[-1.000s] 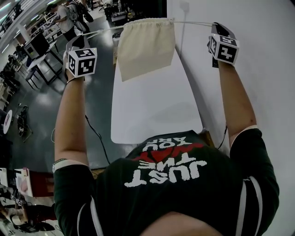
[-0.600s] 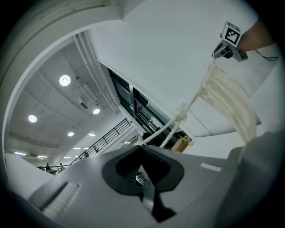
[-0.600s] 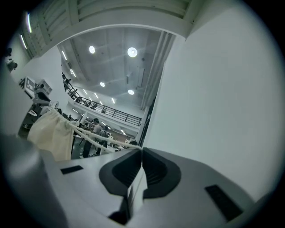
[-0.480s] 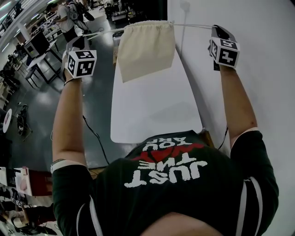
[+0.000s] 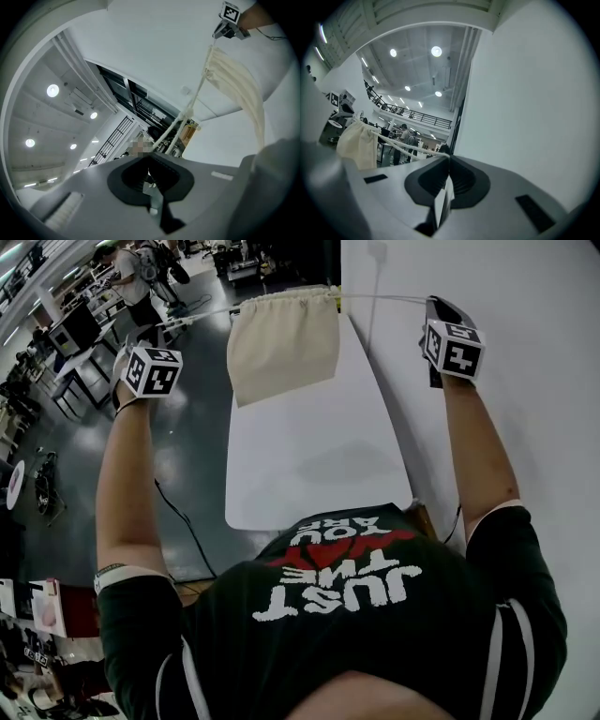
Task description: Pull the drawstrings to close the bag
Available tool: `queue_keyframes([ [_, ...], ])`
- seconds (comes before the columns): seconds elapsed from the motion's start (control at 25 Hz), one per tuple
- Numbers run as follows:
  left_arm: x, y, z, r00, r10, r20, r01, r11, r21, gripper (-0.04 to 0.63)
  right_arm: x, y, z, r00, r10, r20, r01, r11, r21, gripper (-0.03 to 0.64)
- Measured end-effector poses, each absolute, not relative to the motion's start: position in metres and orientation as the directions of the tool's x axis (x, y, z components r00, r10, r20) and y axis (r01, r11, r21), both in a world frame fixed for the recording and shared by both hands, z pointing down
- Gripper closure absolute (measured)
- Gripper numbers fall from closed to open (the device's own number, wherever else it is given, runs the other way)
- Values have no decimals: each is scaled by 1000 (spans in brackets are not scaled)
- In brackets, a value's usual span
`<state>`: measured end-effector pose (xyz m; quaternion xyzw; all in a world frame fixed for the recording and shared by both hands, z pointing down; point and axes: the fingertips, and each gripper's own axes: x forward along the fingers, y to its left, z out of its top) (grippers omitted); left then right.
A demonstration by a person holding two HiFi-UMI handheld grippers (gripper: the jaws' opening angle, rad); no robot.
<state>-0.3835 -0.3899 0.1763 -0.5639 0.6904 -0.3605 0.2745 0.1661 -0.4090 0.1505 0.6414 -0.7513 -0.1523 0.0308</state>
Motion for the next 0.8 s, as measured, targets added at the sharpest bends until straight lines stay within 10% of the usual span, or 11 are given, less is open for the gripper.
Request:
queue_keyframes([
  [0.8, -458, -391, 202, -243, -952, 183, -610, 4, -792, 584, 149, -418, 166, -296, -946, -129, -944, 269, 192, 606],
])
